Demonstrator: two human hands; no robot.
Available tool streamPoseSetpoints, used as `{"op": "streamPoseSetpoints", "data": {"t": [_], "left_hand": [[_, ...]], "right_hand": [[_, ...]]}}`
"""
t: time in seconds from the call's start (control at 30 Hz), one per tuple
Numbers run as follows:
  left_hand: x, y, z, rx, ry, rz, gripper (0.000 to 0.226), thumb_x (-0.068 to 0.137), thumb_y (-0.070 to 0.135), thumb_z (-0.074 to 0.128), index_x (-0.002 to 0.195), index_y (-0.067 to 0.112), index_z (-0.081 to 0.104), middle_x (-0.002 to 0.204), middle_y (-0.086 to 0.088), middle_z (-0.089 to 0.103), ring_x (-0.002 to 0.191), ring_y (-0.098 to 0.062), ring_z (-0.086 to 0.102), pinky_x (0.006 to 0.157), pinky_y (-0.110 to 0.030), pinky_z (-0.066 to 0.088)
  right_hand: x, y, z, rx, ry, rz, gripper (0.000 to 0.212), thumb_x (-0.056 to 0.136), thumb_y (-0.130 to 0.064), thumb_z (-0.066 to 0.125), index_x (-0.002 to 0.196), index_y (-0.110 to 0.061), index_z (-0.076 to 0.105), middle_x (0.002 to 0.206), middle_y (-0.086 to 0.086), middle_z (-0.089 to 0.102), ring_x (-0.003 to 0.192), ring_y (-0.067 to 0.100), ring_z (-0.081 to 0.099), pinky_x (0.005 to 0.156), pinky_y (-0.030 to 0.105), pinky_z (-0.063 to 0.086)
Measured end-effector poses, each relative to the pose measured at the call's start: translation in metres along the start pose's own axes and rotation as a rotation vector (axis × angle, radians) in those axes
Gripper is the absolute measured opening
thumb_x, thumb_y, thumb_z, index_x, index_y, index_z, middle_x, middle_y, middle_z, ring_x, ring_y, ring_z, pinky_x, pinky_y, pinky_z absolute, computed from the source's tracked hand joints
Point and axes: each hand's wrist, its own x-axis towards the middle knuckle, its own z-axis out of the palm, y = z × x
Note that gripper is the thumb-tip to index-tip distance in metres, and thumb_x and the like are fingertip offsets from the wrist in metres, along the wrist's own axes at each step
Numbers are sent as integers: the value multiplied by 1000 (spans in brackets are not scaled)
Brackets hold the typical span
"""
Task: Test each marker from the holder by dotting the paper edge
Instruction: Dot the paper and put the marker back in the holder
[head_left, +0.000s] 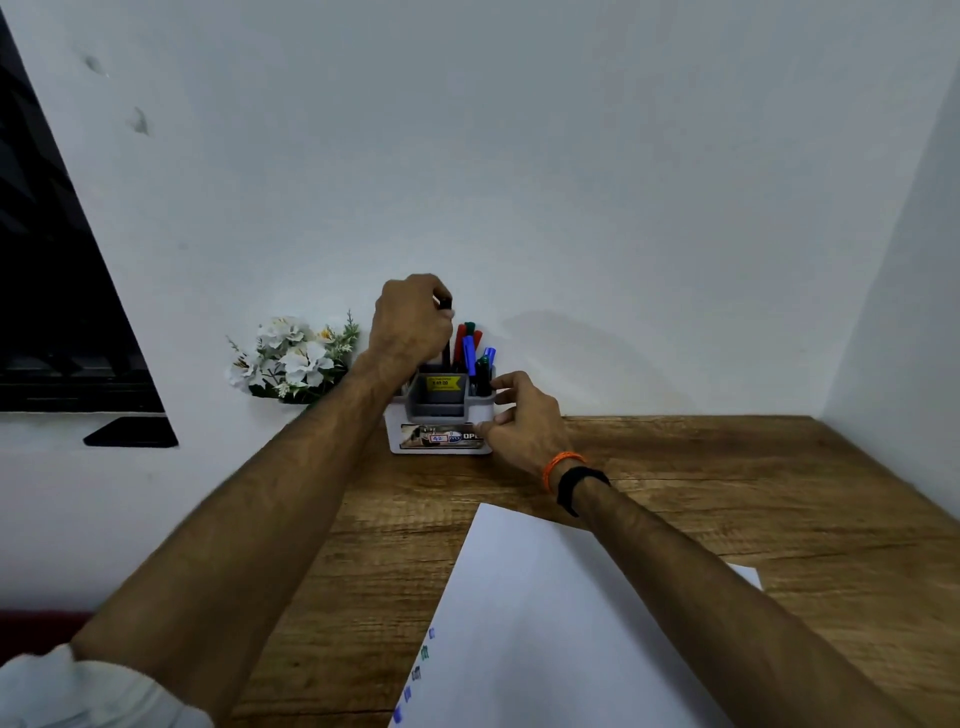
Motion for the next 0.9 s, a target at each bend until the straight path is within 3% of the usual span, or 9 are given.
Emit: {"op": "streamPoseSetpoints", "data": {"t": [0.1,0.2,0.33,0.43,0.5,0.6,0.77,0.9], "left_hand": [[5,14,-28,-58,77,52,19,85,17,70,104,13,71,102,-6,73,90,-15,68,81,-21,49],[-2,22,-53,-157,116,71,17,84,16,70,101,13,71,95,-4,73,81,-15,69,82,-29,56],[-33,23,-72,-312,139,4,15,84,14,71,99,13,71,89,-2,73,78,-15,72,79,-36,60],[-65,14,-72,-509,126,-178,16,85,9,71,100,13,70,89,-4,73,77,-16,73,76,-34,61],[-87,7,-67,-669,128,-304,15,86,7,70,99,13,69,90,-7,73,78,-18,73,77,-36,61],[-119,1,-60,-892,166,-462,15,86,1,67,101,5,67,94,-13,72,78,-17,72,71,-26,60],[-157,2,-54,-1116,198,-533,17,87,-4,64,104,0,64,94,-17,71,78,-18,73,68,-21,59],[-172,1,-55,-1158,104,-542,19,87,-7,62,106,-3,63,90,-16,70,74,-16,72,70,-22,60]], "right_hand": [[0,-2,-1,-9,-24,11,60,81,-13,74,132,-13,45,125,12,61,98,25,65,82,32,55],[-4,-6,-2,-54,-34,8,62,82,-17,73,136,-12,43,129,12,59,104,25,63,85,32,53],[-24,-17,-1,-46,154,-46,60,81,-25,75,133,-15,46,133,8,48,116,22,53,95,35,51],[-47,-31,-2,109,241,-62,46,83,-31,74,121,-15,54,117,3,55,100,17,57,82,28,52],[-60,-39,-2,319,167,36,43,85,-35,72,118,-13,56,110,2,62,95,17,60,76,26,53],[-77,-48,-1,615,31,230,37,86,-37,70,112,-11,64,103,4,69,88,15,64,69,25,54],[-94,-53,0,872,-143,301,32,88,-37,68,104,-9,70,87,2,71,63,10,57,53,24,47],[-100,-58,0,971,-119,280,32,91,-32,66,108,-6,68,80,-2,69,55,7,54,49,22,45]]}}
